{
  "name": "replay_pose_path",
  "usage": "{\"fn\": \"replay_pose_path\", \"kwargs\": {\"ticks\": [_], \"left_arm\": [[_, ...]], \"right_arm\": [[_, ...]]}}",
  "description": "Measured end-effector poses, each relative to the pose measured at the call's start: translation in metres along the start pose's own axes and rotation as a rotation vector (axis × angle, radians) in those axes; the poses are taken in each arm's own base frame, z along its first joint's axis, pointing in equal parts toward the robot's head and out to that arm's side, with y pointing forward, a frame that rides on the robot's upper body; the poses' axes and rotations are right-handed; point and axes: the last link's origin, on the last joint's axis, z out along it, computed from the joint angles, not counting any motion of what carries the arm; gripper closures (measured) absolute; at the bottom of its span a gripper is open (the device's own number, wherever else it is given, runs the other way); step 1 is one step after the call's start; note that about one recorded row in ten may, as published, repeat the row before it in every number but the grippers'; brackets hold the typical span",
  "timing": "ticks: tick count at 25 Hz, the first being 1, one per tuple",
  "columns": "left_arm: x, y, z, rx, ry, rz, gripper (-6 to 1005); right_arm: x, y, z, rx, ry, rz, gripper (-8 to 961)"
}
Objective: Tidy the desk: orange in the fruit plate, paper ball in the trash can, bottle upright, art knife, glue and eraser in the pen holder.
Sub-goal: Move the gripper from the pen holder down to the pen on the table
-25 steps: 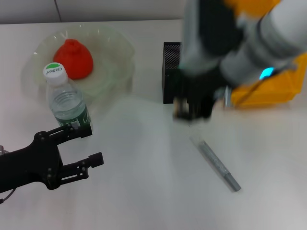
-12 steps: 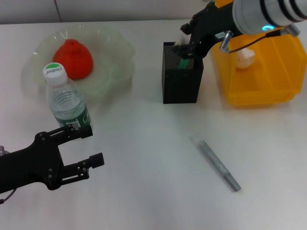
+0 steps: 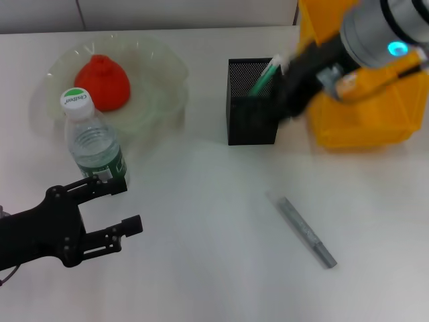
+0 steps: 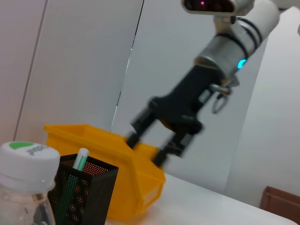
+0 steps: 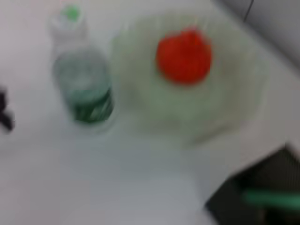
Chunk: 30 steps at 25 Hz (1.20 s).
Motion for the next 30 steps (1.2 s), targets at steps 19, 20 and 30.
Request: {"fn": "replay_pose_path", "kwargs": {"ticks": [19,20,30], "left_arm": [[0.004,-0.003,0.004,-0.009,-0.001,0.006,230],[0.004,-0.003,0.004,-0.009,-0.001,0.006,230],[0.004,-0.005,0.003,0.004,-0.001,0.007,230]], "right_arm": [[0.056,0.028,0.084,-0.079,0.326,0.121,269],[0.056,0.028,0.084,-0.079,0.326,0.121,271],[0.062,0.038,0.097,-0.079,0.362,0.073,432]]}}
